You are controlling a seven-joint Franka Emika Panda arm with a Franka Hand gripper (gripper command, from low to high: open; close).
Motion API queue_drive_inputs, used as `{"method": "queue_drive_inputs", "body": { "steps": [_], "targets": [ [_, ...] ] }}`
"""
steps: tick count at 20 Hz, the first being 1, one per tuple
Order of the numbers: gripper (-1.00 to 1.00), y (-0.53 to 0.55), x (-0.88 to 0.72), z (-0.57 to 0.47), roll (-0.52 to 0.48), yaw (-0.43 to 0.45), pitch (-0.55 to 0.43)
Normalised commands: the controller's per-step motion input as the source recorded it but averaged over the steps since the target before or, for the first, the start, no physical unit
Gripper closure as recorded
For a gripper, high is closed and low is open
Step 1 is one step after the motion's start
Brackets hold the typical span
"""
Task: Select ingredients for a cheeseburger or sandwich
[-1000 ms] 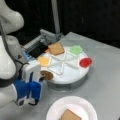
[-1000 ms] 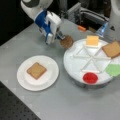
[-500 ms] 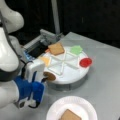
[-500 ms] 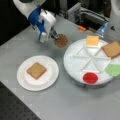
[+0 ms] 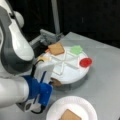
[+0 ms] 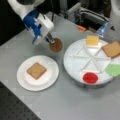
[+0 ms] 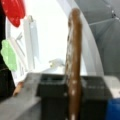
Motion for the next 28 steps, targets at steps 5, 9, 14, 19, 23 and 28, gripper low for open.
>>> {"method": "queue_drive_inputs", "body": {
  "steps": [5,9,14,19,23,28],
  "targets": [
    [1.00,-0.40,0.49,-0.18,-0.225,0.259,0.153],
    [1.00,-0.44,0.48,-0.09,-0.221,0.231,0.162],
    [1.00,-0.31,0.43,0.01,-0.189,0.189,0.150],
    [1.00,-0.16,0.40,0.01,-0.214,0.111,0.115],
    [1.00,-0.11,0.42,0.02,-0.141,0.144,0.114],
    [1.00,-0.11,0.46,-0.04,-0.051,0.194,0.110]
  ]
}}
